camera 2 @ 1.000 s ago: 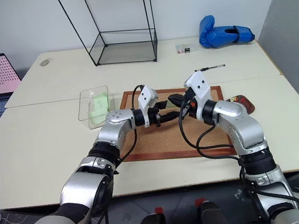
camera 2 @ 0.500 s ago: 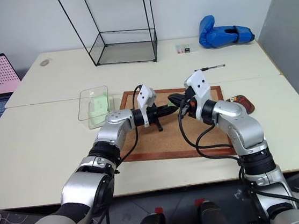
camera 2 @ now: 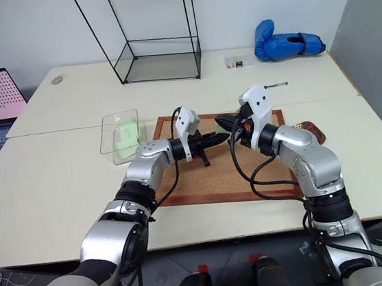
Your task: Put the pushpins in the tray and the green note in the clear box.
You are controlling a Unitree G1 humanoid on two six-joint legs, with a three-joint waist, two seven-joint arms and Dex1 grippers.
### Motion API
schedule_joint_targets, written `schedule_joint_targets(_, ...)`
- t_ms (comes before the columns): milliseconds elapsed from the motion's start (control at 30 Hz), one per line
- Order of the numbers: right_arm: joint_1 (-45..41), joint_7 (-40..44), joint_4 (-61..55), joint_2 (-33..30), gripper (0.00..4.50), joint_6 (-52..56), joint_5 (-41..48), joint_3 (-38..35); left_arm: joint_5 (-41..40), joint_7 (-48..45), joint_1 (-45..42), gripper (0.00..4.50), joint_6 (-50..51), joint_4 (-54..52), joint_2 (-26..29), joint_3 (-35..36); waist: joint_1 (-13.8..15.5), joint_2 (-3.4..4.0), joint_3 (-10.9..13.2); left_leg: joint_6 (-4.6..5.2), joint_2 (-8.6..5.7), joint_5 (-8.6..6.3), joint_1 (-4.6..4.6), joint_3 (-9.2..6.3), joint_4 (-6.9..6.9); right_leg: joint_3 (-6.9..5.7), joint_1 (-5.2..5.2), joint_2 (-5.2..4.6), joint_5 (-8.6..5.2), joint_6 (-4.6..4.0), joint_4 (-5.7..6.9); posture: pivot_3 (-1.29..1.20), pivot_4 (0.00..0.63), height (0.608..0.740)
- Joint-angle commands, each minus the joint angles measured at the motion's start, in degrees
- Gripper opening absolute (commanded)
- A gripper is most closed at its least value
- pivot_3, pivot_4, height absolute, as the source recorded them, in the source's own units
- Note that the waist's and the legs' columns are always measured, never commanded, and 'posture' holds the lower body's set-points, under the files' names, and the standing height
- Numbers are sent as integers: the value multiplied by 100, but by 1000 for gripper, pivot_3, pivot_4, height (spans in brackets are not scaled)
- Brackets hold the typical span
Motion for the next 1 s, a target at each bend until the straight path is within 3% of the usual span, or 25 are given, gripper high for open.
schedule_joint_targets(33,-162,-198,-442,1,0,250,393,-408,-114,-55,87,10,-2,-317,-25,50,0,0,0,0,0,0,0,-1,0,0,0,0,0,0,1,0,150,740)
schedule_joint_targets(333,-70,-474,-703,-266,0,502,684,-882,-79,-6,240,10,15,-455,-25,37,0,0,0,0,0,0,-1,0,0,0,0,0,0,0,1,0,150,740)
schedule_joint_targets(500,207,-376,-673,-871,0,353,475,-1097,-45,122,366,10,67,-661,50,30,33,0,0,0,-2,0,-4,0,0,0,0,-1,0,0,-1,0,150,740)
schedule_joint_targets(767,1102,-372,522,-2201,0,-1274,-1383,-337,25,310,1010,10,356,-2025,248,-193,38,-1,1,1,-1,0,-10,4,1,2,-5,-1,0,0,-4,0,150,740)
schedule_joint_targets(1000,981,-592,2104,-2420,0,-2338,-2381,113,114,457,1344,10,504,-2673,428,-395,18,-2,1,0,0,0,-5,10,1,7,-4,0,0,0,-1,0,150,740)
